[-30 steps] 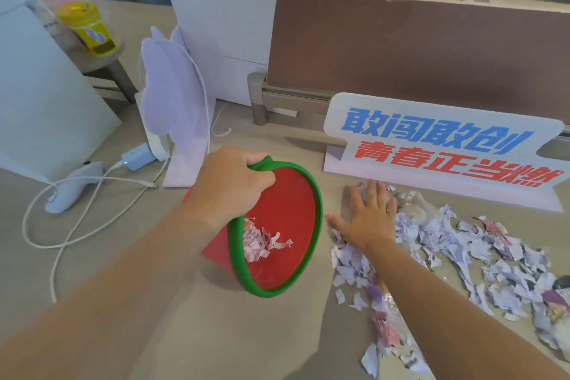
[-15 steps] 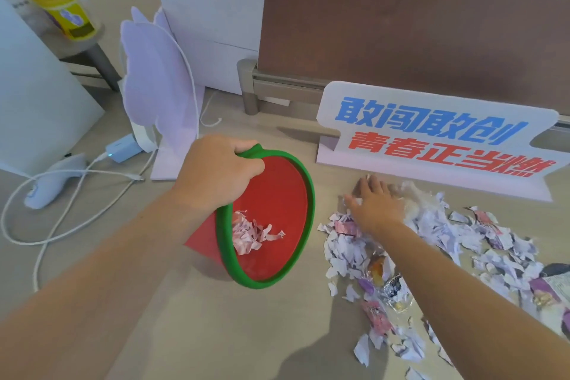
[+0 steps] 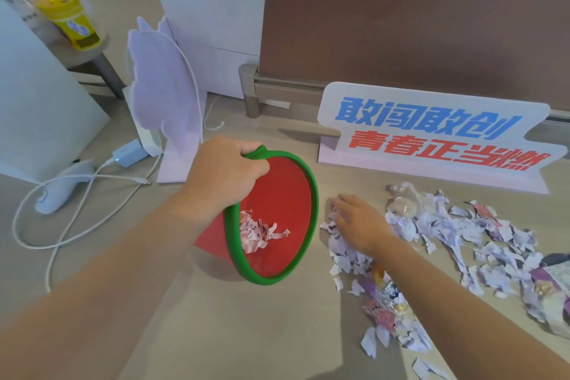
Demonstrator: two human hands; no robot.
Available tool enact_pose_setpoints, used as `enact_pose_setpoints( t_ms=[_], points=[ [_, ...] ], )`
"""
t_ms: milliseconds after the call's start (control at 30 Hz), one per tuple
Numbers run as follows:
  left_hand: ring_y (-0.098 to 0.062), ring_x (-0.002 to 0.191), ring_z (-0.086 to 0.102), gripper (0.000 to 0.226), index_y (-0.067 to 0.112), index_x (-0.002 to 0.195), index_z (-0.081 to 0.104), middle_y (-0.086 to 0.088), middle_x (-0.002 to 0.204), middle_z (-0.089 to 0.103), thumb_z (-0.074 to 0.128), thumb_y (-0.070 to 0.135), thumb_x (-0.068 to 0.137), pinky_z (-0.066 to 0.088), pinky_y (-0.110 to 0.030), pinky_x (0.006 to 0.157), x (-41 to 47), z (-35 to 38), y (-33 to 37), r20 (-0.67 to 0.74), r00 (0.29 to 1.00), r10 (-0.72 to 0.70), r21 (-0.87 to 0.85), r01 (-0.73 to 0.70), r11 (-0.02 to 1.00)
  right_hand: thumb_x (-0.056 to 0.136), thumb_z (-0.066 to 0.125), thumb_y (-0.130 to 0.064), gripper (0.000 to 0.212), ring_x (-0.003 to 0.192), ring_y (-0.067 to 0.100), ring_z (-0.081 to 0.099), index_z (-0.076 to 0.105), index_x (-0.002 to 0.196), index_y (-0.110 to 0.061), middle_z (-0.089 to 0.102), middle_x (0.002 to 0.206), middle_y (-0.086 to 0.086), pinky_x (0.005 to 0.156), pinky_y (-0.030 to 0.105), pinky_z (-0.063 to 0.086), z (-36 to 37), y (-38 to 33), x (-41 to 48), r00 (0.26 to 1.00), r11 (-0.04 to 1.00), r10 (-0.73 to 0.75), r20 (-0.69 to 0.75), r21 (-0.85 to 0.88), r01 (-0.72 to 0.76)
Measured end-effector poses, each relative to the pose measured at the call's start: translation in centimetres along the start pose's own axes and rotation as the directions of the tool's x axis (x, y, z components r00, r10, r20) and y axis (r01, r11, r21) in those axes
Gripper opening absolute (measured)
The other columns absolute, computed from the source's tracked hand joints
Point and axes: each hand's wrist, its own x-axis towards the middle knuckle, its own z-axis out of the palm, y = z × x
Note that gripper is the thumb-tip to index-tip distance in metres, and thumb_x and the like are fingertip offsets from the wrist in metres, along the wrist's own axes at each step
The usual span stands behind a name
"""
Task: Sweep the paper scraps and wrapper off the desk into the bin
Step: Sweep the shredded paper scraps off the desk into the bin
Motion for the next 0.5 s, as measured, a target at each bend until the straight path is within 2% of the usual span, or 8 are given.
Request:
enact_pose_setpoints(
  t_ms=[67,100,167,233,300,333,433,500],
  points=[
    [-0.013,0.044,0.052,0.027,0.031,0.096,0.074,0.012,0.049,0.060,0.066,0.020,0.073,0.042,-0.022,0.049,-0.2,-0.1,-0.1,0.006,1.000,0.000,-0.009,0.000,1.000,0.092,0.030,-0.044,0.045,0.119,0.024,0.044,0.041,0.131,-0.023,0.050,0.127,0.000,0.099,0.041,0.039,0.6,-0.6,-2.0,0.997,0.996,-0.081,-0.020,-0.035,0.080],
    [-0.013,0.045,0.054,0.029,0.031,0.099,0.073,0.012,0.052,0.061,0.066,0.021,0.073,0.043,-0.022,0.049,-0.3,-0.1,-0.1,0.007,1.000,-0.003,-0.014,0.003,1.000,0.088,0.026,-0.054,0.052,0.120,0.023,0.042,0.037,0.132,-0.028,0.047,0.129,-0.002,0.101,0.043,0.037,1.0,-1.0,-2.9,0.995,0.993,-0.102,-0.005,-0.064,0.101],
    [-0.011,0.044,0.054,0.030,0.033,0.100,0.072,0.010,0.055,0.062,0.066,0.022,0.073,0.041,-0.021,0.048,-0.4,-0.2,-0.2,0.012,1.000,-0.004,-0.013,0.004,1.000,0.080,0.019,-0.070,0.065,0.131,0.029,0.027,0.025,0.136,-0.037,0.032,0.143,0.001,0.110,0.050,0.026,2.1,-1.5,-4.2,0.995,0.991,-0.069,0.066,-0.110,0.076],
    [-0.014,0.045,0.052,0.018,0.037,0.078,0.070,-0.006,0.058,0.066,0.066,0.021,0.073,0.044,-0.026,0.050,-0.5,-0.1,-0.3,0.008,1.000,0.015,-0.019,-0.015,1.000,0.077,0.022,-0.076,0.072,0.141,0.035,0.013,0.018,0.139,-0.039,0.019,0.153,0.004,0.115,0.052,0.014,3.7,-1.6,-5.3,0.997,0.983,-0.045,0.069,-0.174,0.057],
    [-0.017,0.046,0.052,0.019,0.038,0.066,0.064,-0.013,0.062,0.068,0.066,0.020,0.072,0.049,-0.033,0.053,-0.6,-0.1,-0.3,-0.004,0.999,0.037,-0.028,-0.037,0.999,0.080,0.026,-0.073,0.066,0.138,0.037,0.025,0.030,0.136,-0.036,0.032,0.149,0.005,0.112,0.051,0.023,4.8,-1.4,-6.1,0.998,0.974,-0.050,-0.044,-0.223,0.039],
    [-0.017,0.046,0.052,0.018,0.038,0.070,0.066,-0.012,0.060,0.068,0.066,0.020,0.072,0.050,-0.034,0.054,-0.7,0.0,-0.3,-0.002,0.999,0.041,-0.025,-0.041,0.999,0.083,0.030,-0.067,0.058,0.133,0.034,0.035,0.039,0.130,-0.034,0.042,0.143,0.004,0.108,0.049,0.031,5.2,-1.4,-6.4,0.993,0.978,-0.053,-0.105,-0.206,0.030],
    [-0.012,0.044,0.052,0.031,0.035,0.100,0.071,0.008,0.048,0.061,0.066,0.021,0.074,0.045,-0.027,0.052,-0.8,0.0,-0.4,-0.006,0.999,0.032,-0.023,-0.032,0.999,0.087,0.044,-0.045,0.026,0.101,0.025,0.054,0.055,0.103,-0.028,0.060,0.114,-0.002,0.084,0.039,0.049,5.2,-1.1,-5.9,0.939,0.988,-0.122,-0.323,-0.127,0.085],
    [-0.014,0.043,0.051,0.025,0.037,0.091,0.071,0.000,0.046,0.061,0.065,0.020,0.073,0.047,-0.031,0.053,-0.9,0.0,-0.5,-0.009,0.999,0.047,-0.017,-0.047,0.999,0.088,0.045,-0.033,0.020,0.076,0.026,0.055,0.058,0.089,-0.019,0.063,0.094,0.002,0.067,0.037,0.051,4.9,-0.8,-4.8,0.892,0.979,-0.184,-0.412,-0.156,0.130]
  ],
)
